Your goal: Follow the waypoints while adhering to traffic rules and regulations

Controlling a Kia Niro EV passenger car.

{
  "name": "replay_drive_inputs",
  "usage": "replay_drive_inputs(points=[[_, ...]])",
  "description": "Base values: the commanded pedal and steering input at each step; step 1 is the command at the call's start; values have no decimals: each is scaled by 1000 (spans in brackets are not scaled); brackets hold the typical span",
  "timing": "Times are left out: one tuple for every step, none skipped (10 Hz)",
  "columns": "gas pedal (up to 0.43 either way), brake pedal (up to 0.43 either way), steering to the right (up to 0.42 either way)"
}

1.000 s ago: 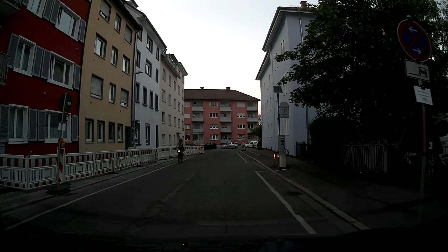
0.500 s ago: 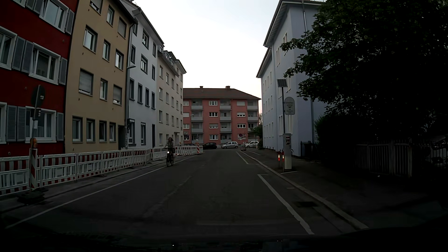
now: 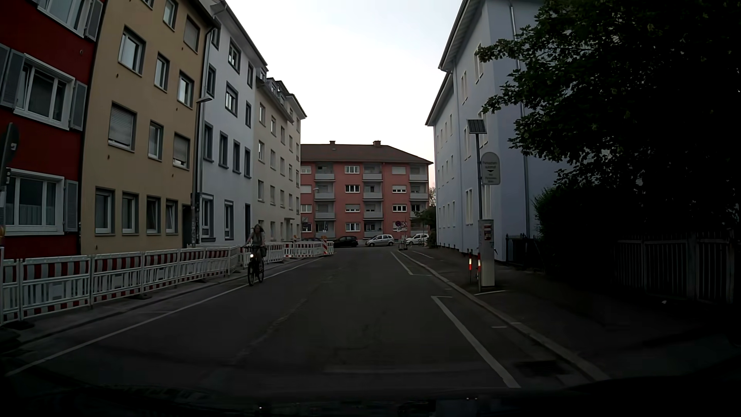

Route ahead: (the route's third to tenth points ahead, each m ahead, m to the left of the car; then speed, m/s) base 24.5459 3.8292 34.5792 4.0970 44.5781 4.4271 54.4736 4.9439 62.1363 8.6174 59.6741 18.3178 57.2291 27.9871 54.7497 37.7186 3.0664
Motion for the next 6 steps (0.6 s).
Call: replay_drive_inputs(points=[[0, 0, -6], [0, 0, -6], [0, 0, -6], [0, 0, -7], [0, 0, -7], [0, 0, -6]])
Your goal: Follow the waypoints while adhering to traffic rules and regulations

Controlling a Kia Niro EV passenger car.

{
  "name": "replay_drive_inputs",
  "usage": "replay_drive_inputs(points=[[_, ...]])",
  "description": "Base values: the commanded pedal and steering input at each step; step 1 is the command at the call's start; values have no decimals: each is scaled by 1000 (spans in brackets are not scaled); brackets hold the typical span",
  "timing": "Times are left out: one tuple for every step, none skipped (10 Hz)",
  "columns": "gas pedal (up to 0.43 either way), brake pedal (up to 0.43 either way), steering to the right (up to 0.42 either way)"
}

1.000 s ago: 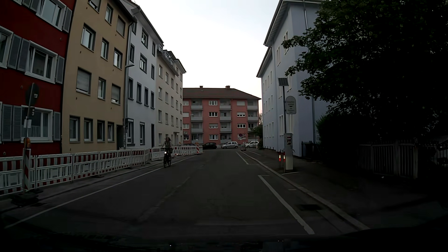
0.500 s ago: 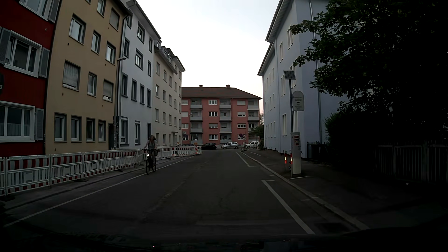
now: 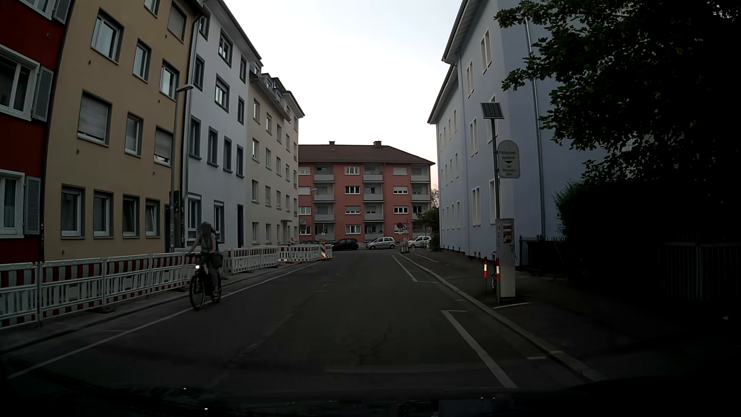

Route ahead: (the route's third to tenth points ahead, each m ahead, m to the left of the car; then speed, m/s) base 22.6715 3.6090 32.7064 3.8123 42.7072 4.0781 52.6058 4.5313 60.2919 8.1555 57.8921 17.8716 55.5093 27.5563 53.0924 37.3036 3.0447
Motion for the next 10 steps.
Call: replay_drive_inputs(points=[[0, 0, -6], [0, 0, -6], [0, 0, -7], [0, 0, -6], [0, 0, -6], [0, 0, -6], [0, 0, -6], [0, 0, -6], [0, 0, -6], [0, 0, -6]])
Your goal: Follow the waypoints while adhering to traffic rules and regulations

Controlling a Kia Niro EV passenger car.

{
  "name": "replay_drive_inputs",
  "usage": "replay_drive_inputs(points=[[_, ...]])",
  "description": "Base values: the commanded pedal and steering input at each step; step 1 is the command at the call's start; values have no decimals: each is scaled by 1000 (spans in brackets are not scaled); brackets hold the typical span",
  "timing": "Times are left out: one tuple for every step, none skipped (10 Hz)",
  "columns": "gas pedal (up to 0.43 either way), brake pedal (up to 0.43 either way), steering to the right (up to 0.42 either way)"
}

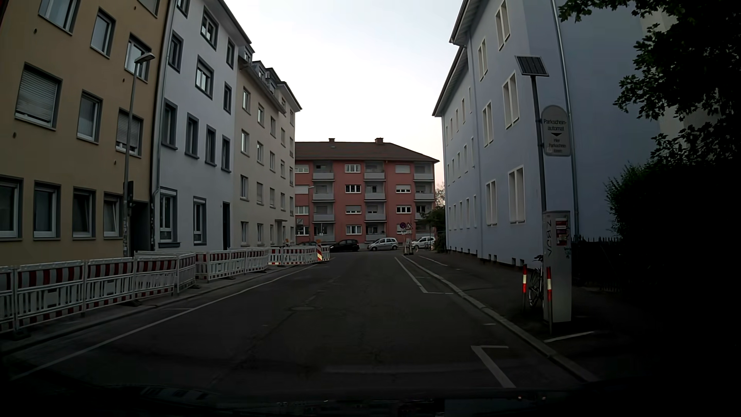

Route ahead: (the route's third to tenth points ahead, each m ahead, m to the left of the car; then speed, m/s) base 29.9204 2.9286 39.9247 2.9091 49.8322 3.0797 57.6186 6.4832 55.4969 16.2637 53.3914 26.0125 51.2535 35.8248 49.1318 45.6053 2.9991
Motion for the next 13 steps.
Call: replay_drive_inputs(points=[[0, 0, -6], [0, 0, -6], [0, 0, -6], [0, 0, -6], [0, 0, -6], [0, 0, -6], [0, 0, -6], [0, 0, -6], [0, 0, -6], [0, 0, -6], [0, 0, -6], [0, 0, -6], [0, 0, -6]])
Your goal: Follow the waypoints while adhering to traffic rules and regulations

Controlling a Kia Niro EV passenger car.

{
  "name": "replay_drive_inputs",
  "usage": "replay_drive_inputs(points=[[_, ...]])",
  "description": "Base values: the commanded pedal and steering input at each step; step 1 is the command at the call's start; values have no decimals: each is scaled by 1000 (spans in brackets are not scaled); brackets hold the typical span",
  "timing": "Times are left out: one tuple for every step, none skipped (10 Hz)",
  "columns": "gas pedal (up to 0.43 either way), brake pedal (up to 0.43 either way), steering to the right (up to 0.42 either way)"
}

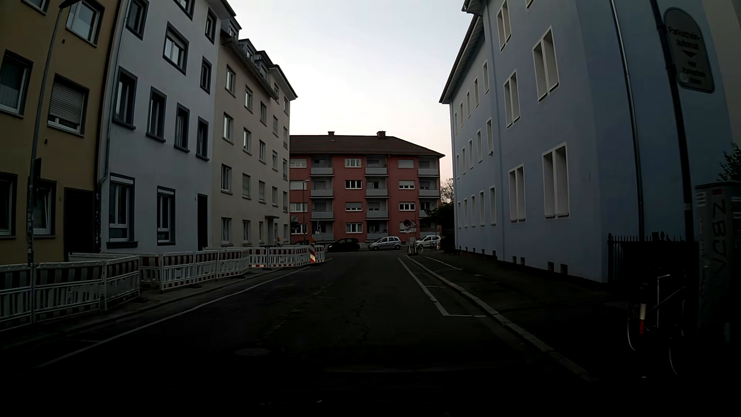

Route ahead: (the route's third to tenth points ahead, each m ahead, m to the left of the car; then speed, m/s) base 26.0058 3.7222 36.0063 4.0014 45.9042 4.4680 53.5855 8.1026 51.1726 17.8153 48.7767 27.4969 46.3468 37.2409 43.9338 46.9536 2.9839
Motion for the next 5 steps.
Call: replay_drive_inputs(points=[[0, 0, -5], [0, 0, -6], [0, 0, -5], [0, 0, -6], [0, 0, -6]])
